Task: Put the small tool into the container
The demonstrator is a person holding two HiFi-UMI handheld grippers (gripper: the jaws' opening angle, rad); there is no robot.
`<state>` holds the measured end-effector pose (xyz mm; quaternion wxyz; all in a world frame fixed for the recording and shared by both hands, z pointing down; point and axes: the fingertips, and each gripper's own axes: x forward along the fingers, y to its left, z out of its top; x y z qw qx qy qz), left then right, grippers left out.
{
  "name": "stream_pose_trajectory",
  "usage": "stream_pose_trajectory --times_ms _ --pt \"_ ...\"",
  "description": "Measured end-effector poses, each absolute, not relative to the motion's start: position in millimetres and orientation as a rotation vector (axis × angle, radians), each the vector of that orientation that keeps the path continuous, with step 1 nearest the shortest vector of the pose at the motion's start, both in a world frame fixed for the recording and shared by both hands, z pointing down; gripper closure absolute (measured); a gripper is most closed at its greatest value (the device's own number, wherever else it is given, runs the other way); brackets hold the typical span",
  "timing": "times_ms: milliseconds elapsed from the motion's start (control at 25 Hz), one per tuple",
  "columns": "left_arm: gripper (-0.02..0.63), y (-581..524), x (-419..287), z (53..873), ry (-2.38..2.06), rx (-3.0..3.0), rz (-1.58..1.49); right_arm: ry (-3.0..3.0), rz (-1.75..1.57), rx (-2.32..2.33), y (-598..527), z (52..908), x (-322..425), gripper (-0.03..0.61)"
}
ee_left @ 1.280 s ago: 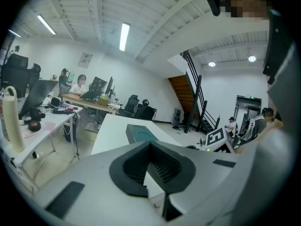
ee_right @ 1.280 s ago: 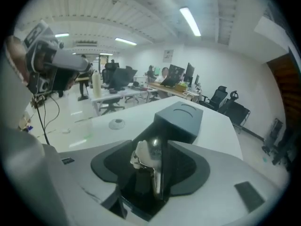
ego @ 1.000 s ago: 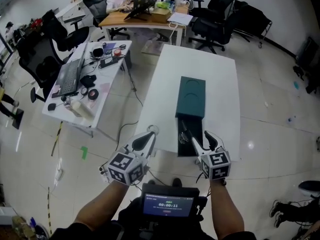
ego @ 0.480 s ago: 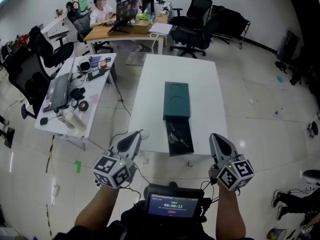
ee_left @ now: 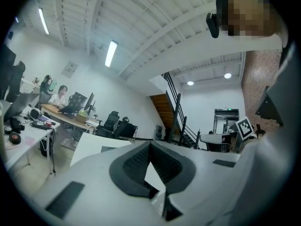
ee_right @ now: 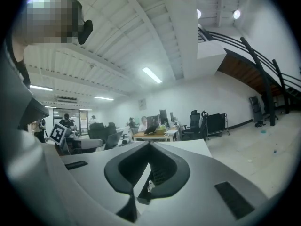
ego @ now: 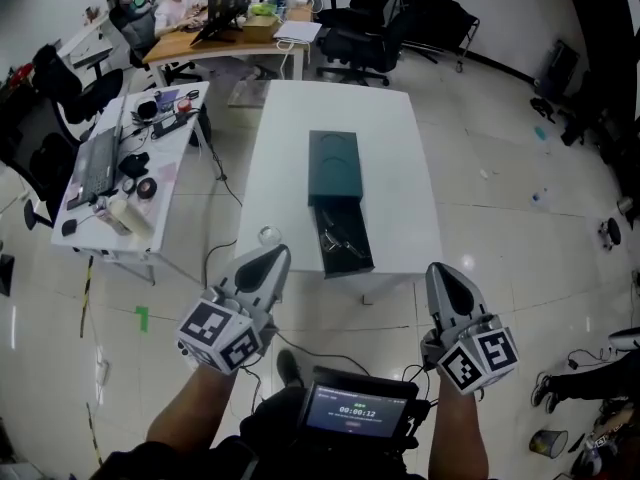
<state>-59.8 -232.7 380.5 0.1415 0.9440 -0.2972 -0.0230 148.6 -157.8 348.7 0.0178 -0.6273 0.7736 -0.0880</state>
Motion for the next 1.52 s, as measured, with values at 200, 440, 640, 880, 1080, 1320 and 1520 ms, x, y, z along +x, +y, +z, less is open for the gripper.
stream_pose_trajectory --times_ms 200,440,640,880,1080,1320,1520 --pt "0.598 -153 -39 363 -0.87 2.773 -0.07 2.419 -0.225 -1.858 -90 335 162 0.572" --pt "0.598 -21 17 369 -0.959 2.733 -0.013 2.558 -0.226 -1.724 23 334 206 0.572" --pt "0.598 79 57 355 -1.029 2.714 -0.042 2.62 -0.199 -1.637 113 320 246 0.572" --pt "0.598 148 69 333 -1.098 2.706 -0.039 2.649 -0.198 -1.565 172 305 259 0.572" --pt "0.597 177 60 314 -1.073 2.758 -0.057 2.625 -0.189 -1.558 191 296 254 0.572" --pt "0.598 185 34 304 -1.071 2.761 -0.052 2.565 -0.236 -1.571 202 286 233 0.572" --pt "0.598 187 11 300 -1.052 2.785 -0.068 2.552 -0.231 -1.609 210 286 211 0.572"
